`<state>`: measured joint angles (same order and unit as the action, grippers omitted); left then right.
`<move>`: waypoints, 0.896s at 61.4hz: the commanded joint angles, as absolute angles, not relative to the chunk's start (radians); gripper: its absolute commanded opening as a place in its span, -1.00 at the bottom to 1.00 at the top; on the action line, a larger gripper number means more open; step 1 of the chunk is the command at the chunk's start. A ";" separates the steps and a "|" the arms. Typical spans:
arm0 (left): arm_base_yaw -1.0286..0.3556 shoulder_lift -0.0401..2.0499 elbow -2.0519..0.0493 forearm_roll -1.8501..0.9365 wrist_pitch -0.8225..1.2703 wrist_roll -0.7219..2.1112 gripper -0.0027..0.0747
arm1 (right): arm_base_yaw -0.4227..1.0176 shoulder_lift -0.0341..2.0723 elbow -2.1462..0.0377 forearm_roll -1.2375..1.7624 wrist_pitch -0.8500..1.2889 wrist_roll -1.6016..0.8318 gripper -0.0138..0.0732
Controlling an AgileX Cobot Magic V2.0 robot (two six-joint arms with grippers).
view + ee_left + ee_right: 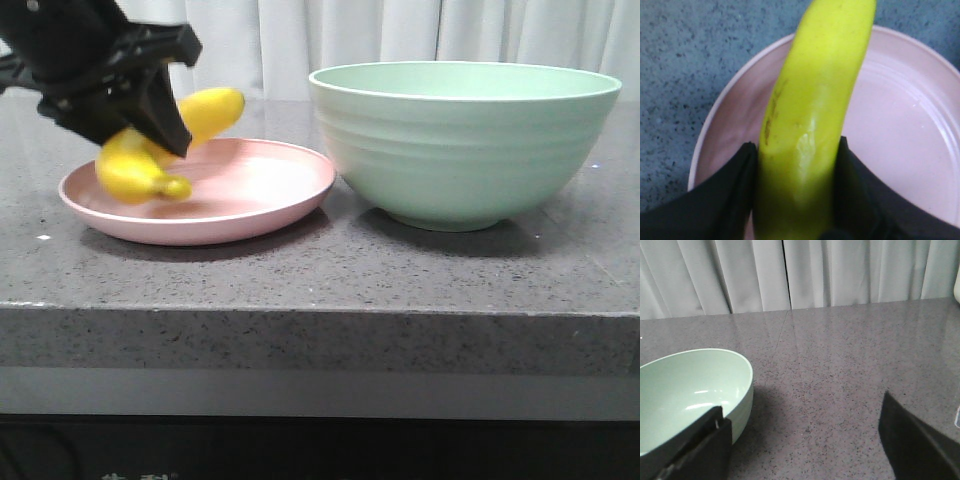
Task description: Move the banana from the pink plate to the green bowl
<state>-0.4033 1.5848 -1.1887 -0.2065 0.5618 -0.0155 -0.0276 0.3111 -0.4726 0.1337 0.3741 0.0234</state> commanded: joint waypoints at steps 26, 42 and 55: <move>-0.747 1.238 -1.175 -0.213 0.590 0.073 -0.79 | 0.020 0.526 -0.598 0.590 0.469 -0.023 0.73; -0.905 1.229 -1.150 -0.213 0.596 0.073 -0.79 | 0.134 0.686 -0.661 1.161 0.462 -0.302 0.73; -0.927 1.229 -1.150 -0.213 0.588 0.073 -0.79 | 0.145 0.846 -0.664 1.550 0.584 -0.563 0.73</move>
<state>-0.9180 1.2612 -1.1223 -0.2008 0.6622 0.0737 0.1421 0.7807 -0.6279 1.3320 0.5373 -0.4229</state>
